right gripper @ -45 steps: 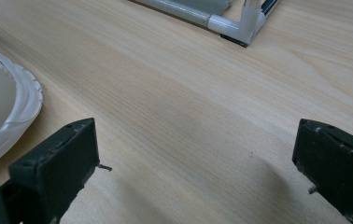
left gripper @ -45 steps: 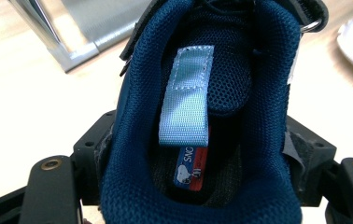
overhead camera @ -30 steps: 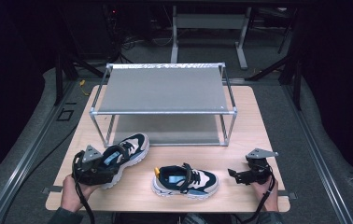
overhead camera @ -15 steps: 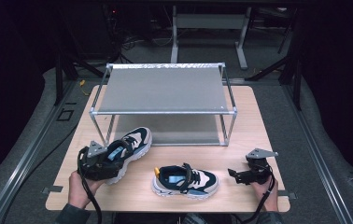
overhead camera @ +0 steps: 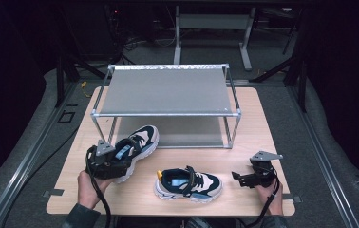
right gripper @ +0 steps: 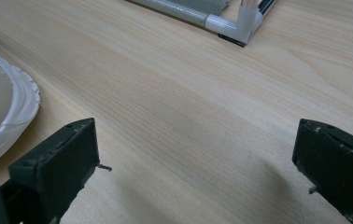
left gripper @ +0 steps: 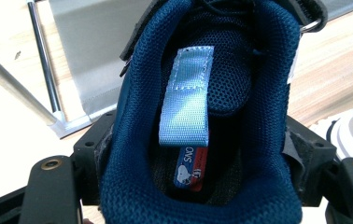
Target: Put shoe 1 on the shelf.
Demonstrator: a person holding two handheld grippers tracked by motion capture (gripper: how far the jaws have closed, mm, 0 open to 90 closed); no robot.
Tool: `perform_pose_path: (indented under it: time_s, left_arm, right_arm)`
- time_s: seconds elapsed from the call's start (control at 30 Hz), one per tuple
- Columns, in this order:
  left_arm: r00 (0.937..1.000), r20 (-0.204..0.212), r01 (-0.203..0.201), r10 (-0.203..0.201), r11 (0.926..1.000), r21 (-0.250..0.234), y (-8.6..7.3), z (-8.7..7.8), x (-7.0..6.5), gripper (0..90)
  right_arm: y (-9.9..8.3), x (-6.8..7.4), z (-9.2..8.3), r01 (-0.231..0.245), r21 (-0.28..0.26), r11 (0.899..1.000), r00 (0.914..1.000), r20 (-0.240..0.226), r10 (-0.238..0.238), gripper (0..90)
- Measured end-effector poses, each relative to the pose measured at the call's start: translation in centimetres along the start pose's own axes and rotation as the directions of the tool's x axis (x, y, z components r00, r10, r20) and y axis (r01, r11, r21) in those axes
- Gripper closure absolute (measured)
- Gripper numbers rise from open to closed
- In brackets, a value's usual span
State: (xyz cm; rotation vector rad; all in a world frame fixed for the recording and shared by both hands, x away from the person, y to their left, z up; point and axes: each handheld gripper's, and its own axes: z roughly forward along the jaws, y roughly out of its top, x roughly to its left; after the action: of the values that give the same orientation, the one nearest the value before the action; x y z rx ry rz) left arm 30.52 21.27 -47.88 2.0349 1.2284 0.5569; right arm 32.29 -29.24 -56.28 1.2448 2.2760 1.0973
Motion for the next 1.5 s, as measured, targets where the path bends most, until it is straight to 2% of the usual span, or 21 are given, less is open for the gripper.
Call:
perform_pose_path:
  time_s: [0.3, 0.33, 0.37, 0.53, 0.57, 0.6, 0.63, 0.67, 0.87, 0.9, 1.0, 1.3, 1.5]
  left_arm:
    - [0.9993, -0.016, 0.032, -0.033, 0.9994, -0.016, 0.7, 1.8, -0.7, 26.6]
    - [0.9993, -0.016, 0.035, -0.035, 0.9993, -0.014, 0.8, 2.0, -0.8, 26.6]
    - [0.9989, -0.018, 0.042, -0.043, 0.9989, -0.021, 0.9, 2.3, -0.9, 26.6]
    - [0.9986, -0.03, 0.044, -0.044, 0.9989, -0.018, 1.2, 3.1, -1.3, 26.5]
    - [0.9983, -0.04, 0.043, -0.043, 0.9989, -0.017, 1.4, 3.6, -1.4, 26.5]
    - [0.998, -0.039, 0.049, -0.049, 0.9987, -0.016, 1.5, 3.7, -1.4, 26.5]
    - [0.9978, -0.038, 0.054, -0.055, 0.9984, -0.016, 1.6, 3.9, -1.4, 26.5]
    - [0.9978, -0.038, 0.054, -0.055, 0.9984, -0.016, 1.6, 3.9, -1.4, 26.5]
    - [0.9954, -0.05, 0.081, -0.082, 0.9966, -0.018, 2.1, 5.2, -1.4, 26.4]
    - [0.9931, -0.058, 0.102, -0.102, 0.9947, -0.009, 2.2, 5.7, -1.4, 26.4]
    - [0.9906, -0.065, 0.121, -0.121, 0.9927, -0.01, 2.1, 6.4, -1.3, 26.3]
    - [0.9879, -0.094, 0.123, -0.123, 0.9924, -0.01, 3.1, 8.1, -1.7, 26.0]
    - [0.9832, -0.113, 0.145, -0.143, 0.9894, 0.008, 4.2, 9.9, -1.9, 25.5]
  right_arm:
    - [0.0, 0.0, 0.0, 0.0, -0.002, 1.0, 1.0, -0.002, 0.0, 0.1]
    - [0.0, 0.0, 0.1, 0.001, -0.007, 1.0, 0.9998, -0.021, -0.001, 0.1]
    - [0.0, 0.1, 0.0, 0.003, 0.007, 1.0, 1.0, 0.001, -0.003, 0.2]
    - [0.0, 0.1, 0.0, 0.004, 0.007, 1.0, 1.0, -0.002, -0.004, 0.3]
    - [0.0, -0.1, 0.1, 0.002, -0.014, 1.0, 0.9989, -0.047, -0.002, 0.3]
    - [0.0, -0.1, 0.1, 0.002, -0.013, 1.0, 0.9991, -0.043, -0.002, 0.3]
    - [0.2, -0.1, -0.3, 0.012, 0.052, 0.999, 0.9994, -0.033, -0.011, 0.3]
    - [0.0, 0.1, 0.0, 0.007, 0.01, 1.0, 1.0, 0.0, -0.007, 0.3]
    - [0.0, 0.1, 0.0, 0.004, 0.008, 1.0, 1.0, -0.001, -0.004, 0.3]
    - [0.0, 0.1, 0.0, 0.004, 0.008, 1.0, 1.0, 0.0, -0.004, 0.3]
    - [0.0, 0.1, 0.0, 0.009, 0.01, 1.0, 1.0, 0.002, -0.009, 0.6]
    - [0.0, 0.1, 0.0, 0.005, 0.007, 1.0, 1.0, 0.001, -0.005, 0.6]
    - [0.0, 0.1, 0.0, 0.003, 0.009, 1.0, 1.0, 0.0, -0.003, 0.6]
